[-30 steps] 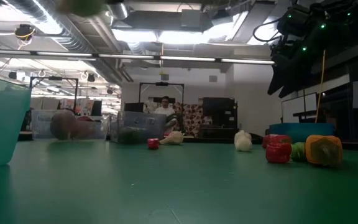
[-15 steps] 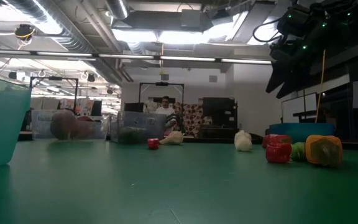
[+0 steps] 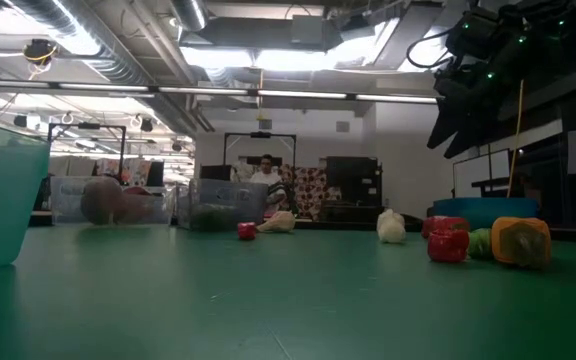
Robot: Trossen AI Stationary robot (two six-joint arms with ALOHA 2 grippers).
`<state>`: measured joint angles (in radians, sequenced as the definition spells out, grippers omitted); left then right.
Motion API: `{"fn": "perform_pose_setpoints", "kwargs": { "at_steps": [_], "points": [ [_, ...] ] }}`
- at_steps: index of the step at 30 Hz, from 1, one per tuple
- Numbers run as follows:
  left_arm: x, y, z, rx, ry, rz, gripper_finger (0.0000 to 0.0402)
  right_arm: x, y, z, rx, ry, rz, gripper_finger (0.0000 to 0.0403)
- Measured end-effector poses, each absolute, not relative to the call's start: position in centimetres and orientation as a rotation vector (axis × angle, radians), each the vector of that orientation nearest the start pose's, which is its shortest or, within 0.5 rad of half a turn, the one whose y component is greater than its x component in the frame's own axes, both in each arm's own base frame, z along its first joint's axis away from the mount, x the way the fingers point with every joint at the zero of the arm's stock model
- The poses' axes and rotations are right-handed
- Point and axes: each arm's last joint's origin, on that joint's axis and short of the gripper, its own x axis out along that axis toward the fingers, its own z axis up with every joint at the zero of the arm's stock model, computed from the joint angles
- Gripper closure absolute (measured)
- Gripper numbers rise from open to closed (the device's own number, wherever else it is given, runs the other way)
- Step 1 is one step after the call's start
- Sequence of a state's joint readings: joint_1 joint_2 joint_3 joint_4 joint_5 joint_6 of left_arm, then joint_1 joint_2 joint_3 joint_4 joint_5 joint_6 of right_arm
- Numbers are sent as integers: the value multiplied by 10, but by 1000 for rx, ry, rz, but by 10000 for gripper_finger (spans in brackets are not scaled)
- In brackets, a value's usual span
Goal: Sort produce into baskets
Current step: Put the garlic into the green bin
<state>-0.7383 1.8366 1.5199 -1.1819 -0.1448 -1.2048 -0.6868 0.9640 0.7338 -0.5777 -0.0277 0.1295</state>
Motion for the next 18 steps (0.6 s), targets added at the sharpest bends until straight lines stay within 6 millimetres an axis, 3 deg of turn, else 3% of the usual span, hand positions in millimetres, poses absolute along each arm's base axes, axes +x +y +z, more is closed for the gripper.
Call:
{"fn": "perform_pose_setpoints", "kwargs": {
  "at_steps": [8, 12, 18],
  "points": [
    [257, -222, 220, -319, 1438, 403, 245, 146, -119, 253, 408, 730, -667, 52],
    [256, -215, 220, -325, 1466, 469, 245, 146, -119, 253, 410, 730, -664, 52],
    [262, -214, 221, -346, 1488, 401, 244, 146, -119, 253, 410, 730, -664, 52]
  ]
}}
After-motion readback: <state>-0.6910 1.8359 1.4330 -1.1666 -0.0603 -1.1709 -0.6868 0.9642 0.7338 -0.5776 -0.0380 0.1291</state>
